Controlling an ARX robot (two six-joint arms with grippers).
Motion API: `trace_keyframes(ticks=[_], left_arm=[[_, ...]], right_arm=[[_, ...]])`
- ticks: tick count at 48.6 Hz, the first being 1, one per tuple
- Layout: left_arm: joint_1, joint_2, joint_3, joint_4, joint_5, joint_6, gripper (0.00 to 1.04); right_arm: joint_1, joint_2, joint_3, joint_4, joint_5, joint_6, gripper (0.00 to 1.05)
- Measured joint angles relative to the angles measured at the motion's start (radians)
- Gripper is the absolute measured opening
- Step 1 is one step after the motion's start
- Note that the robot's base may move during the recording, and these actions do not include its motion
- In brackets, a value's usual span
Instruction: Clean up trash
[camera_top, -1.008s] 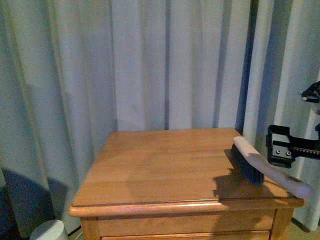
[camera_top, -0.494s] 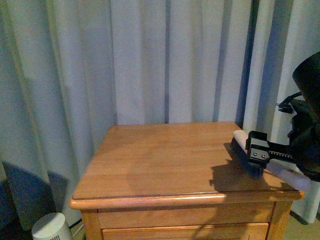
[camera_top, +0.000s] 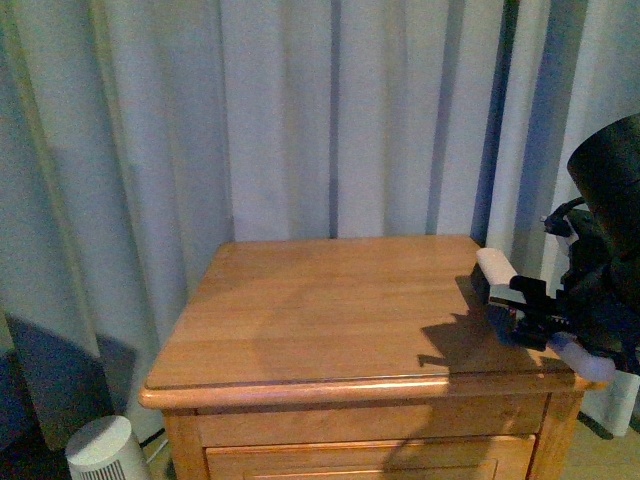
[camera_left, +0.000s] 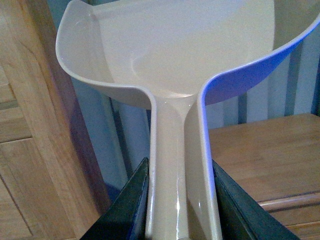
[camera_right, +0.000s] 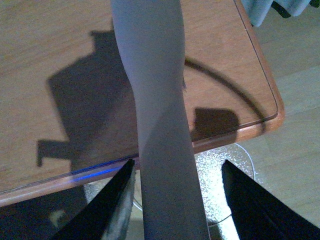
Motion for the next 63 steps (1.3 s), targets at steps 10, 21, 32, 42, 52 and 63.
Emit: trace_keyframes(ticks=[10,21,32,42,52,63], left_arm=[[0.0,0.0,0.0,0.0,0.0,0.0,0.29],[0.0,0.0,0.0,0.0,0.0,0.0,0.29],[0.0,0.0,0.0,0.0,0.0,0.0,0.29],[0.0,0.0,0.0,0.0,0.0,0.0,0.29],[0.0,0.0,0.0,0.0,0.0,0.0,0.29],[0.0,0.0,0.0,0.0,0.0,0.0,0.29]], right_arm=[[0.0,-0.01,-0.001,0.015,-0.004,-0.002,0.21],[0.0,-0.115,-0.089,0.159,0.04,-0.09,0.2],[0.0,-0.359,-0.283,0.349,0.088,-0.257,0.2],[0.021,-0.817,-0.628,0.477,0.226,-0.446,0.2],[0.12,-1.284,-0.834,0.345,0.406,-0.528,0.2],[0.129,-1.561,-0.895,0.266,0.439,-0.533,0.2]])
